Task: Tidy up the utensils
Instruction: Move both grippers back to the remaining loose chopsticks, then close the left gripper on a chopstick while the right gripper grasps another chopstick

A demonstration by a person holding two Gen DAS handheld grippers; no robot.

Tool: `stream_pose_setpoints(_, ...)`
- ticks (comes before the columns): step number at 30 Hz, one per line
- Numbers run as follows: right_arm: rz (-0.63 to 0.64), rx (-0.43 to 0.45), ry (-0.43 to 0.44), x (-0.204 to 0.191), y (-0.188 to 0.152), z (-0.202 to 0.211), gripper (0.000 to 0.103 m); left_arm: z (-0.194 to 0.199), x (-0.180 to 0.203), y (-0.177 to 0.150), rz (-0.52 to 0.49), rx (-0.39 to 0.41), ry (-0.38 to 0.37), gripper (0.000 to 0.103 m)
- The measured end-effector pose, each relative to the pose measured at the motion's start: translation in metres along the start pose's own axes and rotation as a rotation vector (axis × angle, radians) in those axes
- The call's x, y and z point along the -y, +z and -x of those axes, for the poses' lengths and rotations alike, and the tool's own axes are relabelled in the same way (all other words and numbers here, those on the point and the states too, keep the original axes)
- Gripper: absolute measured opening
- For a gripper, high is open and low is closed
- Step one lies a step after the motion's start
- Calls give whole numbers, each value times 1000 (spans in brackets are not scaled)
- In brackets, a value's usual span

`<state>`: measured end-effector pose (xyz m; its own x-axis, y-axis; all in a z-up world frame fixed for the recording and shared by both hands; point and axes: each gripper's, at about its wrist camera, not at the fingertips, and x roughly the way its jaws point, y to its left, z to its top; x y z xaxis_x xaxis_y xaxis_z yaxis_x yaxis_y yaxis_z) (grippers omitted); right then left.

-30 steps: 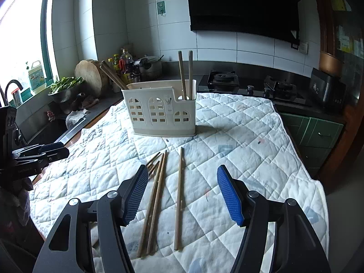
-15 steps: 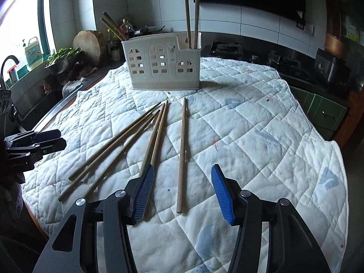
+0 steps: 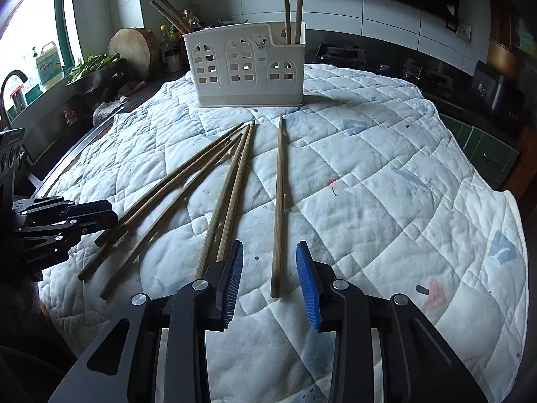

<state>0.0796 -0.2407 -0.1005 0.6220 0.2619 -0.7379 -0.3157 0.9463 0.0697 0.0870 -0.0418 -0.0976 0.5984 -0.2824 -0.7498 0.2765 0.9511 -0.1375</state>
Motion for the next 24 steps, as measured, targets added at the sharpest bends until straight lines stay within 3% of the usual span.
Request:
stream_pose_setpoints(16,6,-26,9,-4,0,-11,17,-11,6,-1,-20,-12,6,10)
stream_pose_setpoints(24,-8,-45,-18,2,2,-20,16,-13,12,-1,-43,-11,29,9)
